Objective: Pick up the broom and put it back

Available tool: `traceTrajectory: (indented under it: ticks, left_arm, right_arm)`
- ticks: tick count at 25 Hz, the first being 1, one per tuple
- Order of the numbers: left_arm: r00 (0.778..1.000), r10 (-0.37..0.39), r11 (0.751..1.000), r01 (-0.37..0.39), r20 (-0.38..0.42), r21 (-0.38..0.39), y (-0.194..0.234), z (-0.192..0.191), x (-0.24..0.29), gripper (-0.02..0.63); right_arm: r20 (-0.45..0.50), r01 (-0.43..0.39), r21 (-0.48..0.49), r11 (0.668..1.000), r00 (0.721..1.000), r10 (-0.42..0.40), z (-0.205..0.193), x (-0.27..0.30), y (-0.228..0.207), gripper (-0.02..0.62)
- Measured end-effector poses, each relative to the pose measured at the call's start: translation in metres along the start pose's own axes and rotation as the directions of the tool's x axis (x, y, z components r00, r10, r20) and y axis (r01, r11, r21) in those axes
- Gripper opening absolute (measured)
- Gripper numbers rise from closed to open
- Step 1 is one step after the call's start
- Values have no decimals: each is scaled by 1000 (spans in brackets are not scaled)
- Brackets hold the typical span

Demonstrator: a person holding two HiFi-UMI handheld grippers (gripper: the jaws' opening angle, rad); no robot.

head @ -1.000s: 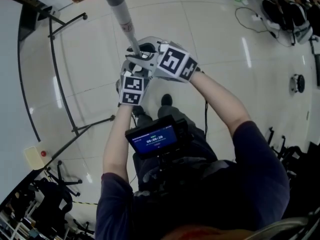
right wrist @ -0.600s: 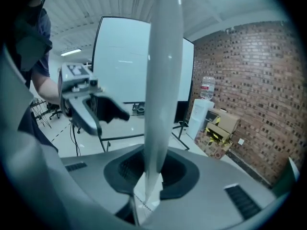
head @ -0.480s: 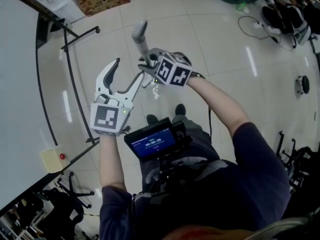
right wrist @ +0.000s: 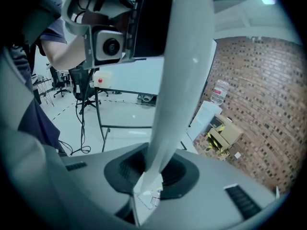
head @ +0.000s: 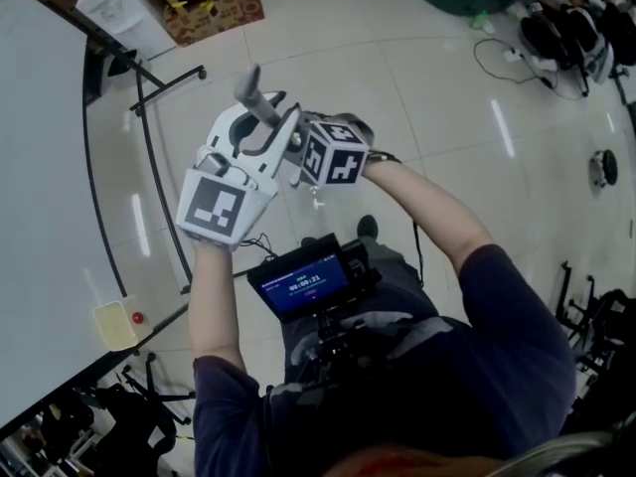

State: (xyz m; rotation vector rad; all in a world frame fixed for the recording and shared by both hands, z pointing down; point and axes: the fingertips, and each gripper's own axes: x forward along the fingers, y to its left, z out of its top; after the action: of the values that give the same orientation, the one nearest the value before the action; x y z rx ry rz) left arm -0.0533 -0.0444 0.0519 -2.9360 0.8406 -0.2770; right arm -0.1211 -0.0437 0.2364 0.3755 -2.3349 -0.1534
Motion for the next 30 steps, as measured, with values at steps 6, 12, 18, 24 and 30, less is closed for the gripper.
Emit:
traceTrajectory:
  ticks: [6,12,18,24,30]
  left_arm:
    - [997,70,984,-68,12,-166,21,-20,-17,71]
    - [989,143,941,-128,27,-313,29,-62,-33,68]
    - [984,171,892,-132,52,-432,25,-98,-32,69]
    - [983,168,864,-109,76,-491,18,-133,-20,69]
    - [979,200,789,-134,44,-599,14,-196,-1,69]
  right_arm:
    - [4,26,48,999,1000,-26,-12,5,0,69]
    - [-79,57,36,998,995,-54,-43,6,-5,72]
    - [-169,76,-10,997,983,-76,-75,2,-6,75]
    - [-246,17,-5,1000,969,-18,-111,15,8,75]
    - [-308,-58,20,998,949,62,-163,43,18,75]
